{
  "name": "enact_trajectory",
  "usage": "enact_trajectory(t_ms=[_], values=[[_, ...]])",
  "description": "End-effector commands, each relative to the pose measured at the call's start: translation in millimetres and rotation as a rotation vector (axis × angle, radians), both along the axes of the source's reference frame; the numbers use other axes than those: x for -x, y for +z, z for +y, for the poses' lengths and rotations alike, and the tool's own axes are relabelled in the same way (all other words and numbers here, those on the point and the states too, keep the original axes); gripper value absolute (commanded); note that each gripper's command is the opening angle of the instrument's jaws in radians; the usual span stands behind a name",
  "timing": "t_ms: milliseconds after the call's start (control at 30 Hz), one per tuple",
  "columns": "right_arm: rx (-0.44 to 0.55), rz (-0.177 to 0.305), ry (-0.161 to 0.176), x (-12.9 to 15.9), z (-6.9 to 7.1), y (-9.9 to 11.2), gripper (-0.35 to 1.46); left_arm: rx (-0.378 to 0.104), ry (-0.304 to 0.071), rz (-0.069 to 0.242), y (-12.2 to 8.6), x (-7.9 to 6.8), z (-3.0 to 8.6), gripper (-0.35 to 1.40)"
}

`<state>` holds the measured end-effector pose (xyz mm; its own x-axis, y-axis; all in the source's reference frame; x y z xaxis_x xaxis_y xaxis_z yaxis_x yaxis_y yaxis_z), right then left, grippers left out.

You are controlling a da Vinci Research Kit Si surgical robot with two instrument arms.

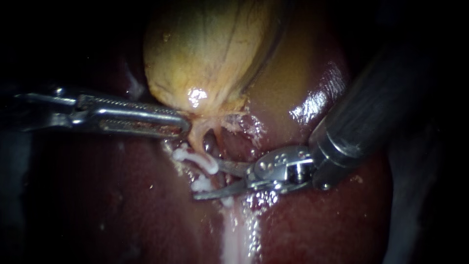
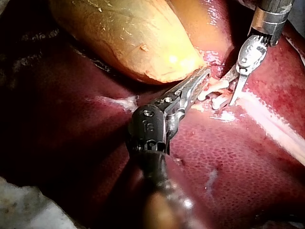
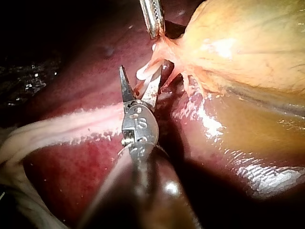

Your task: Go to the cutting position left tube

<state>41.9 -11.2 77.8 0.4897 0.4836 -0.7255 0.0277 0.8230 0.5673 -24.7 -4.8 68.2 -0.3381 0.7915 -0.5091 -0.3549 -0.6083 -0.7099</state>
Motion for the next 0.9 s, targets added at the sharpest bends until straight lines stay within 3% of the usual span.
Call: enact_trajectory(t_ms=[33, 533, 900], values=[[-0.004, 0.002, -0.003, -0.2, 0.0, 0.0, 1.43, 0.0, 0.0, 0.0, 0.0, 0.0, 0.0, -0.35], [-0.09, 0.048, -0.078, -3.2, -1.2, 1.4, 1.43, 0.0, 0.0, 0.001, 0.0, 0.1, 0.0, -0.35], [-0.094, 0.055, -0.083, -4.4, -0.8, 1.7, 1.43, 0.0, -0.001, 0.001, 0.1, 0.2, 0.0, -0.35]])
